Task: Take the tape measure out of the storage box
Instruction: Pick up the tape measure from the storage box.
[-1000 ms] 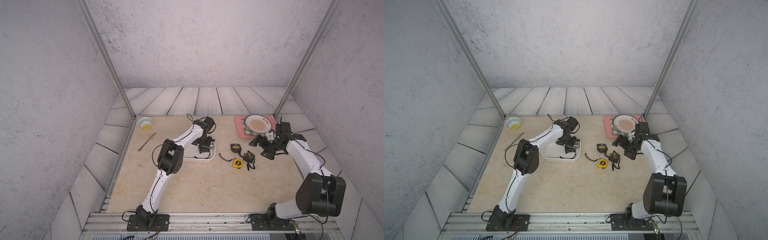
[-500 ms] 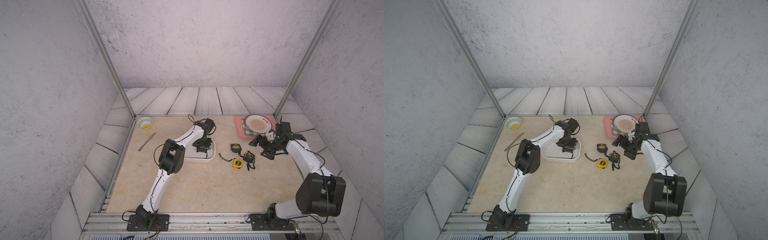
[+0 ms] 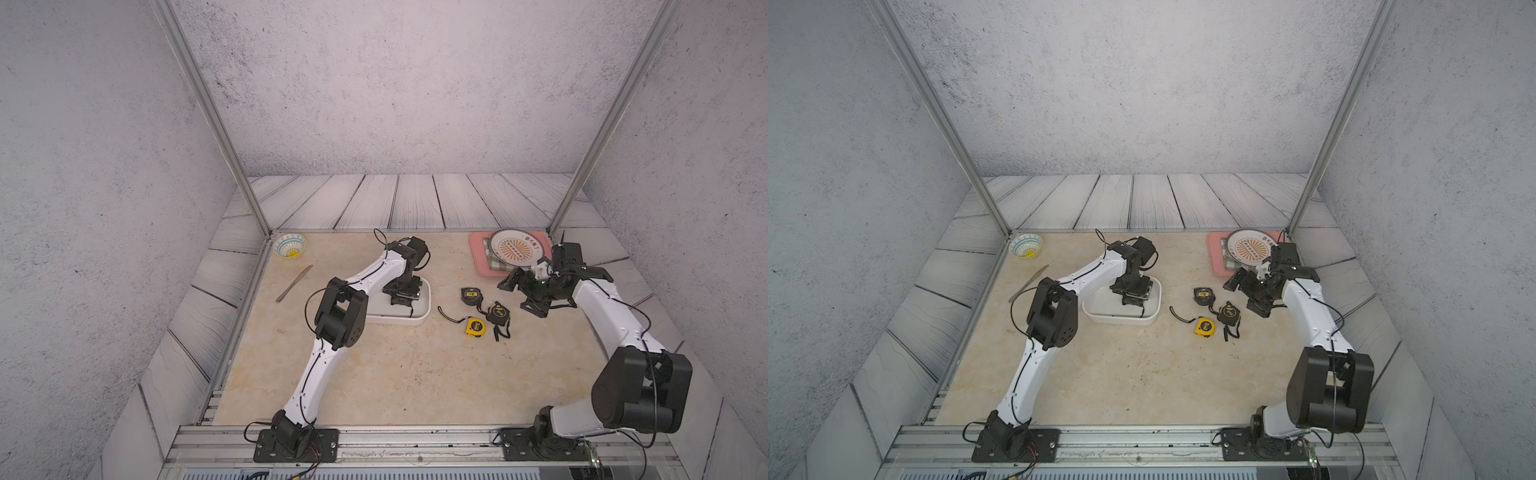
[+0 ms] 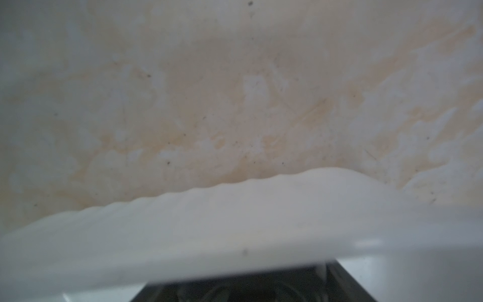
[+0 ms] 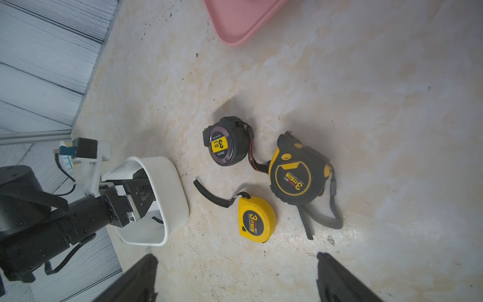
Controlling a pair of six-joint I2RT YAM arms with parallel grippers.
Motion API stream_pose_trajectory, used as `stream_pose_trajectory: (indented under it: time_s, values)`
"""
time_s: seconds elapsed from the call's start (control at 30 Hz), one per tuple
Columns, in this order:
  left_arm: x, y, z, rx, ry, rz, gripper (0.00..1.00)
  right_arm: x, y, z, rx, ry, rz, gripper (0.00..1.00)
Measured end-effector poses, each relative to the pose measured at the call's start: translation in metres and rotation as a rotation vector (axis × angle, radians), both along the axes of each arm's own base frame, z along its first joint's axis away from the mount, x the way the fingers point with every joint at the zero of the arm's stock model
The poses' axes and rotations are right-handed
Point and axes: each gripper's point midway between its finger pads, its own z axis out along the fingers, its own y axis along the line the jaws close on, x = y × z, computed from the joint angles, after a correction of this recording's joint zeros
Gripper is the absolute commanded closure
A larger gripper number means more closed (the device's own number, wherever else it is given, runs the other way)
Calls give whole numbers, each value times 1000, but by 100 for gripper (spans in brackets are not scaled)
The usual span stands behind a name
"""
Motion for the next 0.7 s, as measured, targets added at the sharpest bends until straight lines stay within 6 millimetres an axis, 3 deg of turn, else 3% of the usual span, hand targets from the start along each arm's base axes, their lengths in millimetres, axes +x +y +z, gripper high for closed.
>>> stream_pose_trajectory:
  time_s: [0.33, 0.5, 0.7]
  values:
    - [4, -5, 97, -127, -132, 12, 100, 2, 4, 4, 28, -18, 13, 5]
    - [3, -26, 137, -299, -130, 6, 100, 5, 10, 8, 59, -39, 29, 5]
    - [0, -53, 192, -626, -86, 13, 100, 10, 22, 21, 140, -81, 62, 6]
